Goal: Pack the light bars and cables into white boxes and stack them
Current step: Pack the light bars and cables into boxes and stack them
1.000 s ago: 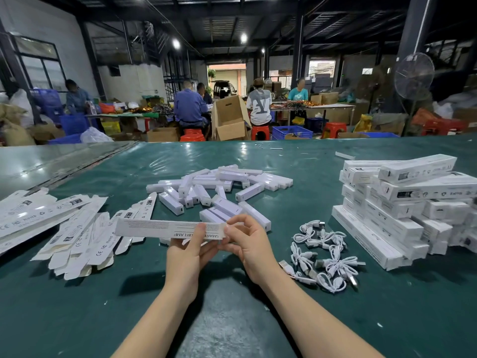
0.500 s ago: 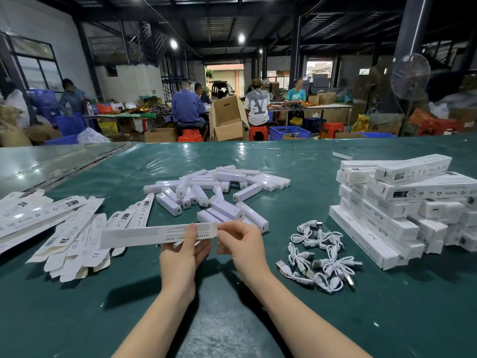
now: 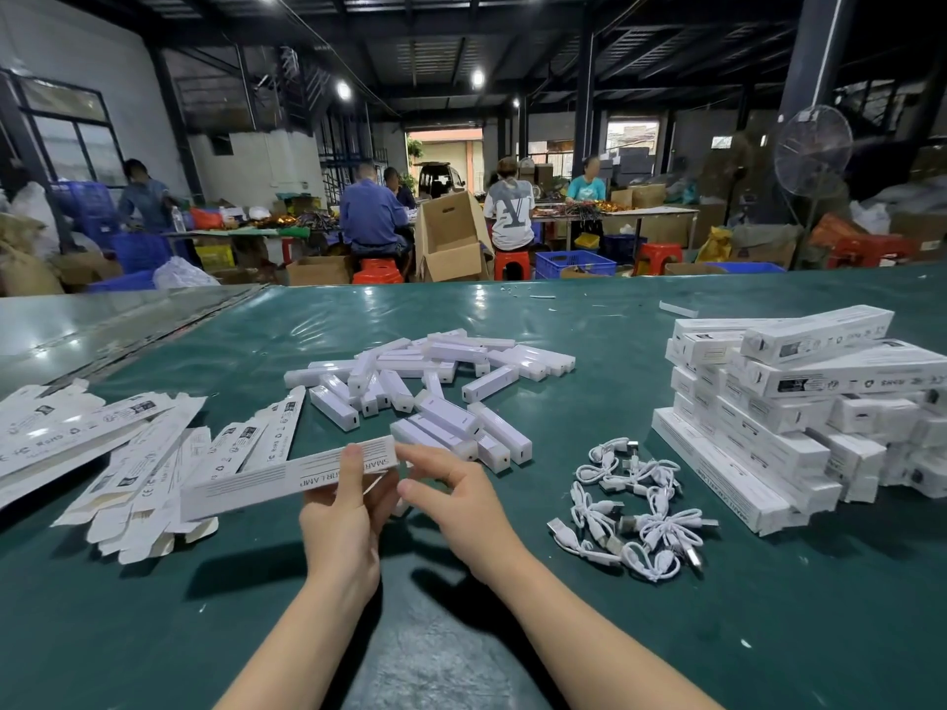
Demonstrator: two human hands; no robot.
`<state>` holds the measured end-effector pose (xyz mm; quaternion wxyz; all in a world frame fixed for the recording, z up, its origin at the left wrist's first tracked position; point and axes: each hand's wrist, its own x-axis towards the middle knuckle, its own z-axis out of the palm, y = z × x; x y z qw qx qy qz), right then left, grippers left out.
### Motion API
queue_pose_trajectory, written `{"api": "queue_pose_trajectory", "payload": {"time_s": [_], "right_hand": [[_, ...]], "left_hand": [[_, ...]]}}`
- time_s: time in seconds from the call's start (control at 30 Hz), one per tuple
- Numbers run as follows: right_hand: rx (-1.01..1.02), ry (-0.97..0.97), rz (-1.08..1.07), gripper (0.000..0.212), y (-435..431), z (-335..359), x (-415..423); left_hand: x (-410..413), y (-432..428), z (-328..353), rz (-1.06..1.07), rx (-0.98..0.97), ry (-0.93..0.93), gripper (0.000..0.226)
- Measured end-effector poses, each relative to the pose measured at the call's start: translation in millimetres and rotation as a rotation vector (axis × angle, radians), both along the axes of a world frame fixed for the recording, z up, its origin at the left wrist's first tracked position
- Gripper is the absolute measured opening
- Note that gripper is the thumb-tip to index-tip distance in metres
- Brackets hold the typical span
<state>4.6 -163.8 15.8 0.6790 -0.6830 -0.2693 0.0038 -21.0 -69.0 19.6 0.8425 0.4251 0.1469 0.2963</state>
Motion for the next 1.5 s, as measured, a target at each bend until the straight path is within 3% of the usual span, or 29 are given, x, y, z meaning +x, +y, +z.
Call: {"api": "queue_pose_trajectory", "payload": {"time_s": [0.13,0.23,0.33,0.43,0.5,0.57,0.63,0.73,0.9,1.07,1.17,1.37,1.43,1.5], "right_hand": [[-0.032,0.040,0.027,0.027,-0.4,5.7,2.6],[-0.025,0.183,-0.004,0.019,-6.4,11.9,9.6],[0.012,0.380,0.138,0.010,-17.9,17.7,15.7],[0.078,0.554,0.287,0.009,-27.7,23.0,19.4],[0.142,0.653,0.234,0.010,-30.1,27.1,20.7],[0.327,0.752,0.097,0.012,-34.2,33.0,24.8],[0.669,0.832,0.009,0.013,-44.3,42.8,32.0],[1.055,0.748,-0.166,0.011,-69.6,62.5,41.3],[1.295,0.563,-0.370,0.008,-109.6,87.7,40.5],[1.625,0.505,-0.317,0.009,-129.0,93.6,41.4],[1.629,0.539,-0.314,0.021,-129.4,88.7,43.9],[1.286,0.627,-0.353,0.019,-99.8,79.3,40.8],[1.165,0.657,-0.362,0.020,-88.2,72.7,40.7],[1.013,0.664,-0.382,0.022,-73.8,62.0,40.9]], "left_hand": [[2.2,2.7,0.1,-0.017,-0.019,0.021,0.014],[5.3,1.3,-4.0,-0.056,0.158,0.097,0.005],[7.0,0.6,-7.8,-0.089,0.307,0.125,0.012],[6.3,0.6,-8.0,-0.137,0.339,0.103,0.021],[6.8,-0.9,-6.5,-0.160,0.327,0.093,0.027],[8.3,-3.0,-3.5,-0.173,0.295,0.112,0.034],[9.3,-3.4,-1.2,-0.177,0.262,0.148,0.040],[8.8,-3.6,-2.7,-0.191,0.265,0.192,0.044],[7.9,-8.0,-4.0,-0.251,0.303,0.219,0.047],[7.1,-7.3,-4.0,-0.263,0.303,0.224,0.047],[6.0,-6.9,-2.9,-0.276,0.293,0.217,0.045],[3.9,-6.1,-2.7,-0.283,0.373,0.244,0.032],[3.1,0.0,-1.0,-0.235,0.470,0.253,0.022],[3.6,14.0,1.2,-0.099,0.702,0.302,0.019]]}}
